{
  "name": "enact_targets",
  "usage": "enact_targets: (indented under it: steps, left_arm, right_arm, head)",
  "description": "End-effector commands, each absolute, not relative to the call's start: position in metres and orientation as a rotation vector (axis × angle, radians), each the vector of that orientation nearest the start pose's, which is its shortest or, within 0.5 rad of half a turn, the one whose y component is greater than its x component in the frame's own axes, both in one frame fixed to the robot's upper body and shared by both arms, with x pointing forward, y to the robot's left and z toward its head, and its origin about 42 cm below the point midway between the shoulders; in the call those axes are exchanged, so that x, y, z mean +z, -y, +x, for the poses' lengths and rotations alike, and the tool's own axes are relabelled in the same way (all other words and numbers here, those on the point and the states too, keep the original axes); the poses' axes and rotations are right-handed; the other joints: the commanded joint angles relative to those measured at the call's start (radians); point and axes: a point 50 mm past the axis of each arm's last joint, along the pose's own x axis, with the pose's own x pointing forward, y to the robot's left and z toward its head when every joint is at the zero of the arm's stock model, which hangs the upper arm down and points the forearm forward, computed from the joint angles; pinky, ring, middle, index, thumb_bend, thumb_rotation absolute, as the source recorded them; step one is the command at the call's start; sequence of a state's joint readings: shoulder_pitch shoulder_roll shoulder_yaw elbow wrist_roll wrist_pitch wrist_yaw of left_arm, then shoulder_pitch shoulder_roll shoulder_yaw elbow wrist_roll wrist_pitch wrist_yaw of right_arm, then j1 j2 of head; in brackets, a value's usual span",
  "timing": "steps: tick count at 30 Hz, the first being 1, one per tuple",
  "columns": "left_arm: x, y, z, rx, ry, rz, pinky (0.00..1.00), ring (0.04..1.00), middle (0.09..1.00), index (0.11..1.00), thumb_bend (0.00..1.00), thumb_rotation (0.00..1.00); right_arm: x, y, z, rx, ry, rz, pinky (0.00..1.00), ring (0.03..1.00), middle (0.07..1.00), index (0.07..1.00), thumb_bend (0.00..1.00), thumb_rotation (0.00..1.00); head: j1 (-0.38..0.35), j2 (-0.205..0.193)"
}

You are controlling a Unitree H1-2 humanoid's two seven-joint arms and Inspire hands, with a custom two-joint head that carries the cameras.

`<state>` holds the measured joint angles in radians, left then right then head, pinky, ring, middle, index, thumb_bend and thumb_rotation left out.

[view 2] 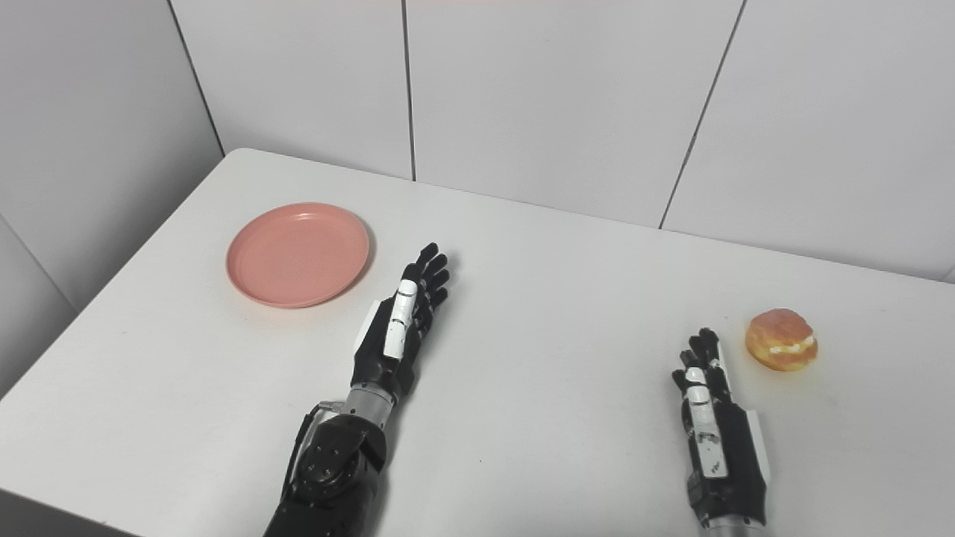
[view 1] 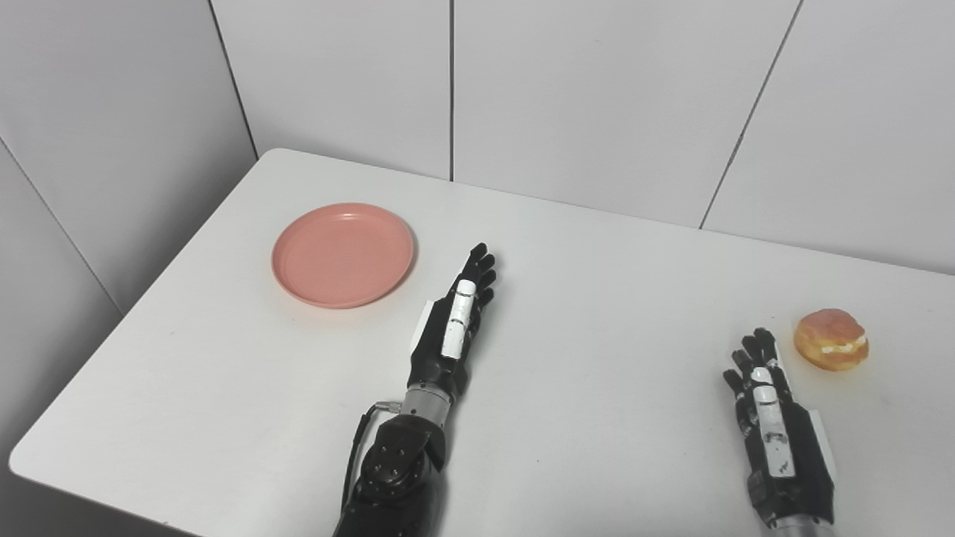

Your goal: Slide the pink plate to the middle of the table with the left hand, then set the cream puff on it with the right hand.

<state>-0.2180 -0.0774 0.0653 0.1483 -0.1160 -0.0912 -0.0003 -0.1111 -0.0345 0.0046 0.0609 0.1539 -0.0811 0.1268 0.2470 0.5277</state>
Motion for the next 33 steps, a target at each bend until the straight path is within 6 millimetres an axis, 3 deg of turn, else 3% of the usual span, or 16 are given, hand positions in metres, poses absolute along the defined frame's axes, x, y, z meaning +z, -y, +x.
enact_targets:
  steps: [1, 13, 23, 33]
  left_arm:
    - [0.159, -0.184, 0.367, 0.005, 0.270, -0.212, 0.99, 0.981, 0.971, 0.951, 0.70, 1.00]
    - [0.194, -0.228, 0.381, 0.142, 0.349, -0.171, 0.92, 0.923, 0.907, 0.892, 0.71, 1.00]
    - [0.200, -0.280, 0.397, 0.247, 0.411, -0.065, 0.94, 0.915, 0.899, 0.885, 0.74, 1.00]
    - [0.210, -0.326, 0.406, 0.413, 0.479, 0.008, 0.87, 0.845, 0.828, 0.824, 0.73, 1.00]
  right_arm:
    - [0.121, 0.208, 0.320, 0.154, 0.171, 0.107, 1.00, 1.000, 1.000, 1.000, 0.57, 0.84]
    - [0.123, 0.206, 0.319, 0.156, 0.162, 0.099, 1.00, 1.000, 1.000, 1.000, 0.55, 0.85]
    - [0.123, 0.208, 0.321, 0.151, 0.177, 0.088, 1.00, 1.000, 1.000, 1.000, 0.53, 0.87]
    - [0.121, 0.210, 0.322, 0.157, 0.175, 0.093, 1.00, 1.000, 1.000, 1.000, 0.52, 0.87]
  head:
    - [-0.006, 0.000]
    - [-0.012, 0.003]
    - [0.000, -0.001]
    - [0.002, -0.002]
